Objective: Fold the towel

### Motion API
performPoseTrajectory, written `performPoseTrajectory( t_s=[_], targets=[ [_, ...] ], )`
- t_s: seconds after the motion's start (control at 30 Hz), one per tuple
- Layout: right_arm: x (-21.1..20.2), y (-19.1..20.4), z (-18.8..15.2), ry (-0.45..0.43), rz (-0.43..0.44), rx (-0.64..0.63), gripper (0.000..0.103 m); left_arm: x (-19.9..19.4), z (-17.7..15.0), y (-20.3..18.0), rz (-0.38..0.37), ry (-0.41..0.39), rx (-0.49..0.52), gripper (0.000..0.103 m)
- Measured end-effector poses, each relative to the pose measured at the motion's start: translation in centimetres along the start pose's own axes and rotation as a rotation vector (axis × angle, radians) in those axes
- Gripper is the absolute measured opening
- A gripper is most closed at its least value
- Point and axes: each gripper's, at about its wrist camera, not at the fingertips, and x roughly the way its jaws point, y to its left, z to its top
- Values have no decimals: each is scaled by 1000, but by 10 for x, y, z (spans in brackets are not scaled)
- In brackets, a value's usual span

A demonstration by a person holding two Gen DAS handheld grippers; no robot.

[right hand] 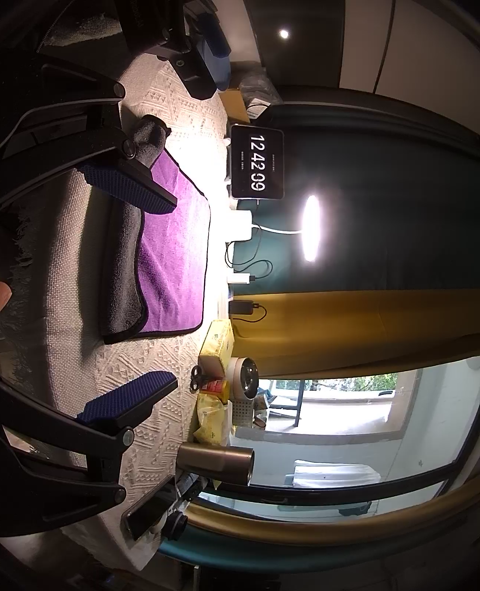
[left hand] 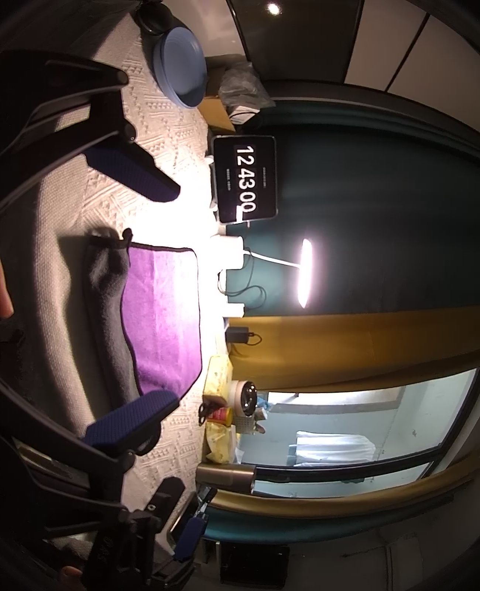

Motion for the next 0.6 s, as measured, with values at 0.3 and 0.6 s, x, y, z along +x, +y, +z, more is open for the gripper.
performPoseTrajectory(
  t_s=[0.3, 0.6],
  targets=[
    [14, -5, -5, 22, 7, 10, 89, 27, 1, 6, 1, 71, 1, 102],
    [62, -27, -9, 143, 26, 52, 89, 78, -14, 20, -27, 225, -47, 101]
  ],
)
